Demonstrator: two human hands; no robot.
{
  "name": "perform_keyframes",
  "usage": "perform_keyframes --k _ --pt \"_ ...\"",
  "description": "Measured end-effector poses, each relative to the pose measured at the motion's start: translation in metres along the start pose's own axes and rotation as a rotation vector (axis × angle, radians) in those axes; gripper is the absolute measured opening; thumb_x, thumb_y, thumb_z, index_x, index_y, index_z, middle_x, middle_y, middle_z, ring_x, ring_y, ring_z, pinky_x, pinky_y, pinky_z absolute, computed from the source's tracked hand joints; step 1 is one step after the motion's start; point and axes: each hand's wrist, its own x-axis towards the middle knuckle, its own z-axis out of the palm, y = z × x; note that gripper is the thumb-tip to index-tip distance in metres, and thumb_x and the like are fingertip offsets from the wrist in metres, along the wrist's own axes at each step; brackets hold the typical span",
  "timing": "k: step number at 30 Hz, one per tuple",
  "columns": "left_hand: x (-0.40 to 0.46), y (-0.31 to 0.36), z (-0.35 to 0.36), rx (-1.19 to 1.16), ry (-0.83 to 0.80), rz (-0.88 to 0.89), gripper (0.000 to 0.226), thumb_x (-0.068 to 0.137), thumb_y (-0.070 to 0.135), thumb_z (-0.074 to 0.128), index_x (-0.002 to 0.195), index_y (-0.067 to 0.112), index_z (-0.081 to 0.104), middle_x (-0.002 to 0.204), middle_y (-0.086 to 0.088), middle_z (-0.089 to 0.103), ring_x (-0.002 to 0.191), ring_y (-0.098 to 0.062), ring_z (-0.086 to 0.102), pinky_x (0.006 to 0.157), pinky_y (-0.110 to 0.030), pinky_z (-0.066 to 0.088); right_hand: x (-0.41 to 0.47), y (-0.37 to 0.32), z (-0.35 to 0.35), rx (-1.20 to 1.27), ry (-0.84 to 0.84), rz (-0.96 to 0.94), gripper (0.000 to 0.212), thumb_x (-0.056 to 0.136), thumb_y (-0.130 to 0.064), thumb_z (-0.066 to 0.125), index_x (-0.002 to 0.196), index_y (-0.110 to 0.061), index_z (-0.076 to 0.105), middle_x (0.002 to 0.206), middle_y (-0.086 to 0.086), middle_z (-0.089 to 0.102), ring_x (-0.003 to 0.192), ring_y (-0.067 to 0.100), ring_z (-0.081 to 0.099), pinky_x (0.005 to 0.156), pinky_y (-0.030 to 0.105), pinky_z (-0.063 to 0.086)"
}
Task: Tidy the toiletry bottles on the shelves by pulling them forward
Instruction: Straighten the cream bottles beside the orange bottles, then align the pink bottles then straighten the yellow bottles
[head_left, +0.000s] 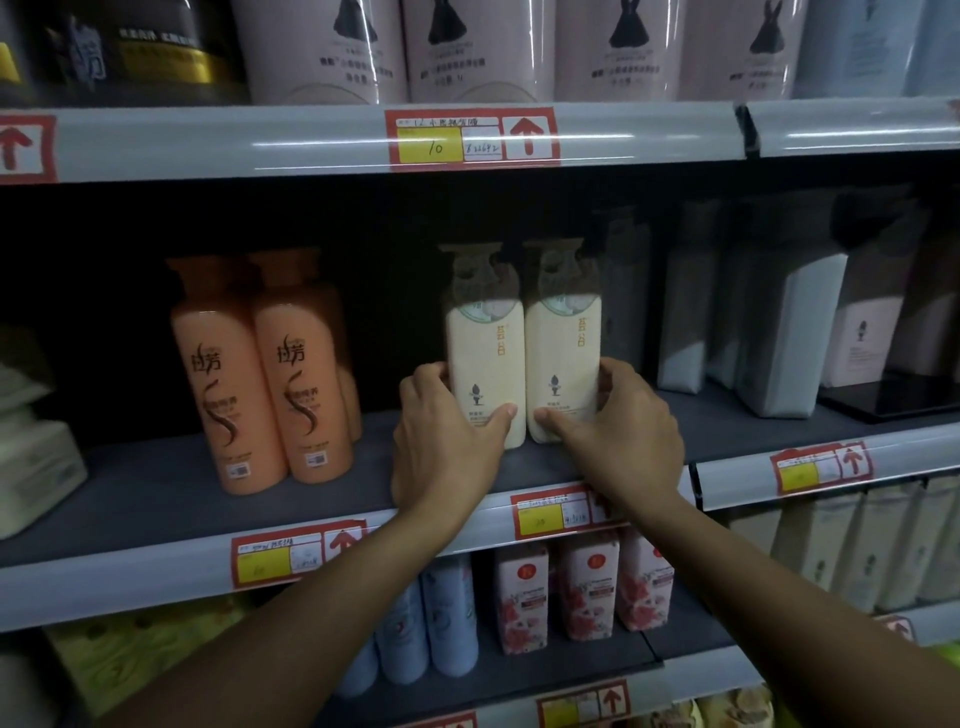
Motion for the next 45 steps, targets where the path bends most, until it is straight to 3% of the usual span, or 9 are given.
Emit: perform_keyframes --k 16,23,27,30,35,41,45 --pt "-0.001 -0.003 -0.002 0.04 -0.015 0.037 0.076 0.083 0.054 0.082 0.141 0.025 0.043 0.138 0.0 0.05 0.123 -0.026 0.06 0.083 -0.034 0.047 -0.002 0.007 0.004 -0.025 -0.004 -0.049 0.078 0.079 -0.064 0.074 0.143 -0.031 0.047 0.138 -0.006 0.062 0.118 0.023 0.065 0.09 0.049 0.058" --pt "-0.006 -0.012 -0.015 -0.006 -0.035 0.109 0.07 0.09 0.035 0.078 0.147 0.02 0.04 0.144 -0.004 0.048 0.123 -0.025 0.06 0.093 -0.033 0.05 -0.023 0.002 -0.003 0.029 -0.002 -0.115 0.07 0.091 -0.041 0.071 0.15 -0.016 0.04 0.145 0.004 0.052 0.127 0.025 0.057 0.094 0.044 0.054" --pt "-0.014 -0.021 -0.03 -0.061 -0.075 0.196 0.058 0.091 0.026 0.075 0.139 0.021 0.043 0.138 0.0 0.047 0.116 -0.018 0.059 0.088 -0.024 0.048 -0.041 -0.006 -0.006 -0.023 0.046 -0.235 0.058 0.09 -0.029 0.072 0.141 -0.012 0.049 0.137 0.006 0.051 0.126 0.024 0.052 0.089 0.036 0.05" --pt "-0.024 -0.029 -0.046 -0.082 -0.088 0.233 0.05 0.091 0.024 0.072 0.134 0.023 0.045 0.13 0.005 0.047 0.114 -0.015 0.058 0.091 -0.028 0.051 -0.058 -0.019 -0.009 -0.034 0.065 -0.34 0.051 0.088 -0.026 0.072 0.134 -0.012 0.053 0.129 0.005 0.05 0.119 0.023 0.05 0.081 0.028 0.046" --pt "-0.051 -0.044 -0.084 -0.067 -0.106 0.248 0.038 0.091 0.022 0.07 0.122 0.031 0.05 0.122 0.012 0.049 0.11 -0.009 0.055 0.089 -0.027 0.049 -0.092 -0.042 -0.011 0.009 0.056 -0.47 0.036 0.082 -0.021 0.072 0.115 -0.013 0.061 0.115 0.002 0.048 0.106 0.021 0.051 0.065 0.03 0.049" --pt "-0.084 -0.067 -0.122 0.094 -0.126 0.25 0.022 0.09 0.021 0.067 0.105 0.033 0.055 0.098 0.017 0.056 0.086 -0.003 0.055 0.069 -0.015 0.04 -0.129 -0.063 -0.001 0.014 -0.089 -0.528 0.012 0.086 -0.031 0.064 0.091 -0.021 0.061 0.093 -0.003 0.055 0.08 0.016 0.054 0.061 0.038 0.051" --pt "-0.1 -0.093 -0.132 0.185 -0.16 0.174 0.013 0.089 0.022 0.066 0.097 0.03 0.059 0.086 0.013 0.061 0.079 -0.007 0.058 0.066 -0.023 0.044 -0.156 -0.069 0.014 -0.048 -0.234 -0.546 0.015 0.089 -0.037 0.061 0.084 -0.022 0.059 0.088 -0.004 0.058 0.079 0.019 0.057 0.059 0.034 0.046"
